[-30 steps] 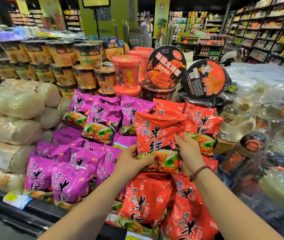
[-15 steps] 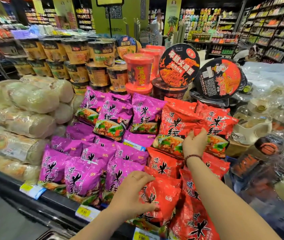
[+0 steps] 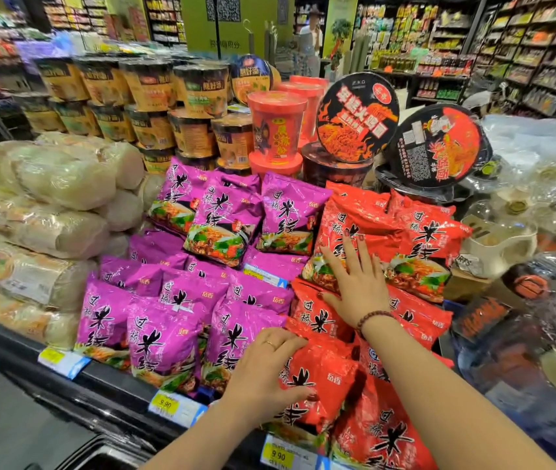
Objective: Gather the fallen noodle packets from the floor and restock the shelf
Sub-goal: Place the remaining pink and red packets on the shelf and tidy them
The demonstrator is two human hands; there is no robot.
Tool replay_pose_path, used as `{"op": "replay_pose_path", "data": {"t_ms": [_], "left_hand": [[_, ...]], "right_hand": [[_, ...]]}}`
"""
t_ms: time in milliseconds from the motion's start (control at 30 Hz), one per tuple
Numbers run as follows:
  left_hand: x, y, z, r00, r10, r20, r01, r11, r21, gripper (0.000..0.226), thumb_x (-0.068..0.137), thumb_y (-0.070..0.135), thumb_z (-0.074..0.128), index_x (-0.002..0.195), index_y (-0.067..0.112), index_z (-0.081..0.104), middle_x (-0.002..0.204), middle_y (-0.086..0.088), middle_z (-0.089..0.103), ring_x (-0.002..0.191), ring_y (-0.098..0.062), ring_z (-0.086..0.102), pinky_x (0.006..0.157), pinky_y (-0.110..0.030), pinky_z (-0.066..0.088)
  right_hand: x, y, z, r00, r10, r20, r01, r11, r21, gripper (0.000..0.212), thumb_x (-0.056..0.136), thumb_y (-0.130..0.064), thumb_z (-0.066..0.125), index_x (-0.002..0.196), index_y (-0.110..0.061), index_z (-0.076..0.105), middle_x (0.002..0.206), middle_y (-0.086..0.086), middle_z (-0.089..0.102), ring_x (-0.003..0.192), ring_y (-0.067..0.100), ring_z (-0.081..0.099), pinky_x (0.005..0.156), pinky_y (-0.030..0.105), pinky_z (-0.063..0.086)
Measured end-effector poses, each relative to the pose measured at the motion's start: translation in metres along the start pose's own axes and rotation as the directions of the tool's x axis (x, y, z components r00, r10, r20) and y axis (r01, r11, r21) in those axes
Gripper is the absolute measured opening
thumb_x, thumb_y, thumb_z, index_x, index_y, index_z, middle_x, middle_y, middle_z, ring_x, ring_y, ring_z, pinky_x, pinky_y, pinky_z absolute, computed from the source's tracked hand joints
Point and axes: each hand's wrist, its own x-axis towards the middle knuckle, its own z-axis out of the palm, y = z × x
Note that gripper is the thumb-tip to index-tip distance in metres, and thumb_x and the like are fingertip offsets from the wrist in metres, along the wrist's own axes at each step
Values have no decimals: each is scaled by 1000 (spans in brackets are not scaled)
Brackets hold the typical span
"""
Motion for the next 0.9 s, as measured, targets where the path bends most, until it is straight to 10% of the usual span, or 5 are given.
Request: {"op": "replay_pose_path", "data": {"t_ms": [300,600,900], "left_hand": [[-4,7,-18,999,19,41,-21,998,52,72,81,55,68,142,30,42,138,13,41,132,-7,28,108,-29,34],[-58,-35,-83,986,22,-167,-23,1000,0,57,77,51,59,125,21,62,124,3,59,119,-17,48,98,-36,46],[-193,-132,-154,977,-31,-210,68,983,172,45,78,40,66,115,15,66,110,-2,65,107,-21,56,90,-32,49]], "right_hand": [[-5,-3,-11,996,38,86,-39,999,18,87,90,-58,50,149,-40,-11,158,3,-25,146,29,-17,119,47,0],[-51,-76,-61,949,-125,-290,173,974,149,65,78,-33,75,134,-12,51,140,17,49,127,38,48,103,52,38],[-129,-230,-48,862,-371,-346,443,883,156,57,72,-32,72,122,-6,59,119,16,62,107,34,60,88,45,51]]}}
